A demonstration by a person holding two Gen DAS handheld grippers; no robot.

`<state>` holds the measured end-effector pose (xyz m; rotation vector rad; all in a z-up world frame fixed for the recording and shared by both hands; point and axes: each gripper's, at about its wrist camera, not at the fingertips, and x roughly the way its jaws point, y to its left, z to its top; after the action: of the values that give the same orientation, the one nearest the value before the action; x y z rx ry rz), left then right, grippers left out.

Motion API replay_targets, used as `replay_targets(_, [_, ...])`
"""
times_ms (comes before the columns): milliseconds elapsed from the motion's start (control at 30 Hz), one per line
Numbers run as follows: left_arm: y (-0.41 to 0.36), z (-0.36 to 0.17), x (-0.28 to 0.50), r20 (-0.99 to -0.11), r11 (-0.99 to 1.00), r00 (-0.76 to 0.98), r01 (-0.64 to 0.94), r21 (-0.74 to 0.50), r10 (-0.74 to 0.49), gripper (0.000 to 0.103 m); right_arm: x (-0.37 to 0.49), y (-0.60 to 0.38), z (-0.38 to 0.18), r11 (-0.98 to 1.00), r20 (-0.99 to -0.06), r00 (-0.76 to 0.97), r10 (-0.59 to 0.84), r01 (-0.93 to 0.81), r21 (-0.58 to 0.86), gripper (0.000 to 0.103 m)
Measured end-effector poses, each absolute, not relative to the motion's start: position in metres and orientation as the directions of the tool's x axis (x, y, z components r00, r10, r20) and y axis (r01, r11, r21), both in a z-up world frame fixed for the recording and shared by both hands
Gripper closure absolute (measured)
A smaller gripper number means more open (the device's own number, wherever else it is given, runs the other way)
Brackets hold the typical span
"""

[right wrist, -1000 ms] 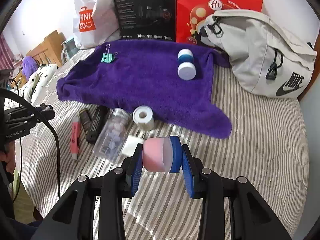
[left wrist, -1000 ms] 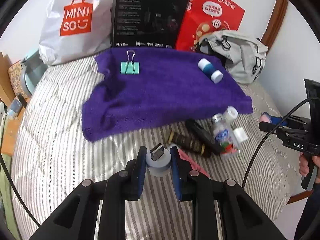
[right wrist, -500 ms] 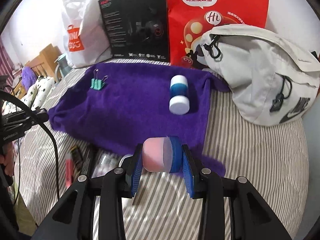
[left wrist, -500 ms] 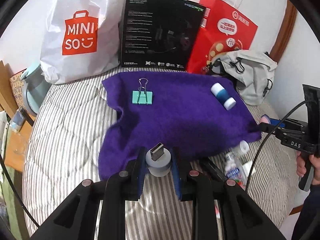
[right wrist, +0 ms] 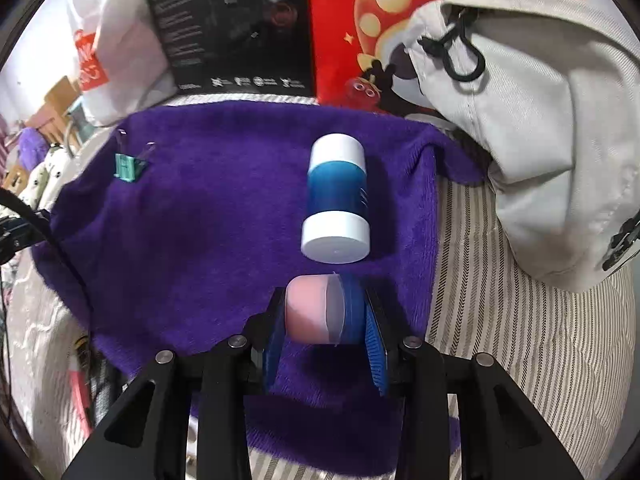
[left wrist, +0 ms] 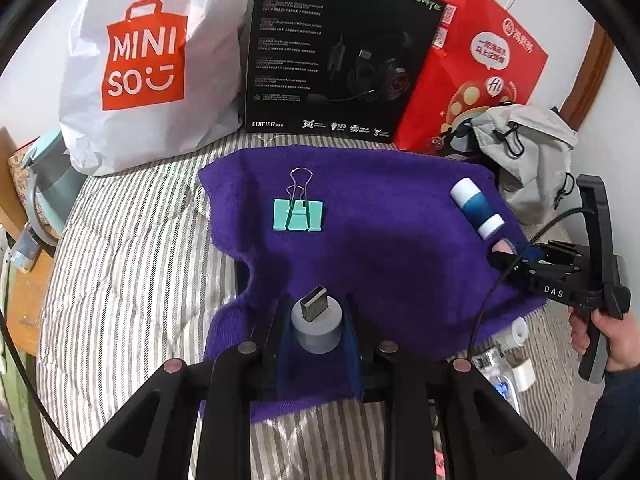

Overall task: Organize rigid objects
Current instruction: 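Place the pink jar beside the cylinder on the towel with the right tool while the left carries the cap, then set the white cap beside the green clip and open the left tool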

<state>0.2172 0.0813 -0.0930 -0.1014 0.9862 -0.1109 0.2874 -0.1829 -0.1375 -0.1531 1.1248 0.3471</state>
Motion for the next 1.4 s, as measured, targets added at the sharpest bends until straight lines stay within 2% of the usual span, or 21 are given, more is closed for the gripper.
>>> replay_targets(267, [0.081, -0.105, 0.245, -0.837, 0.989, 0.529, 0.052, -0.137, -0.143, 0.08, 0.288, -0.176, -0.144, 0.929, -0.899, 0.397, 0.185, -0.37, 0.028, 0.065])
replay_targets(600, [0.077, -0.124, 0.279, -0.851, 0.991, 0.509, 0.069, -0.112, -0.131, 0.08, 0.274, -0.178, -0.138, 0.931, -0.914, 0.367, 0.171, -0.363, 0.028, 0.054])
replay_targets(733, [0.074, -0.131, 0.291, -0.855, 0.99, 0.499, 0.076, -0.118, -0.14, 0.08, 0.26, -0.187, -0.125, 0.935, -0.911, 0.365, 0.19, -0.35, 0.055, 0.053])
replay_targets(800, [0.072, -0.134, 0.295, -0.857, 0.99, 0.496, 0.082, -0.114, -0.14, 0.08, 0.254, -0.192, -0.119, 0.942, -0.908, 0.375, 0.186, -0.332, 0.055, 0.047])
replay_targets(1167, [0.064, -0.14, 0.294, -0.86, 0.994, 0.501, 0.095, -0.052, -0.093, 0.08, 0.223, -0.22, -0.09, 0.955, -0.882, 0.41, 0.234, -0.267, 0.129, 0.047])
replay_targets(1267, [0.062, -0.139, 0.288, -0.864, 0.994, 0.496, 0.099, -0.043, -0.087, 0.07, 0.213, -0.226, -0.087, 0.955, -0.88, 0.41, 0.24, -0.26, 0.14, 0.047])
replay_targets(1333, [0.06, -0.139, 0.283, -0.867, 0.994, 0.491, 0.103, -0.041, -0.087, 0.057, 0.208, -0.229, -0.086, 0.955, -0.88, 0.408, 0.242, -0.26, 0.142, 0.047])
replay_targets(1400, [0.056, -0.14, 0.277, -0.873, 0.994, 0.483, 0.105, -0.016, -0.065, 0.05, 0.203, -0.231, -0.084, 0.955, -0.88, 0.409, 0.241, -0.259, 0.141, 0.047])
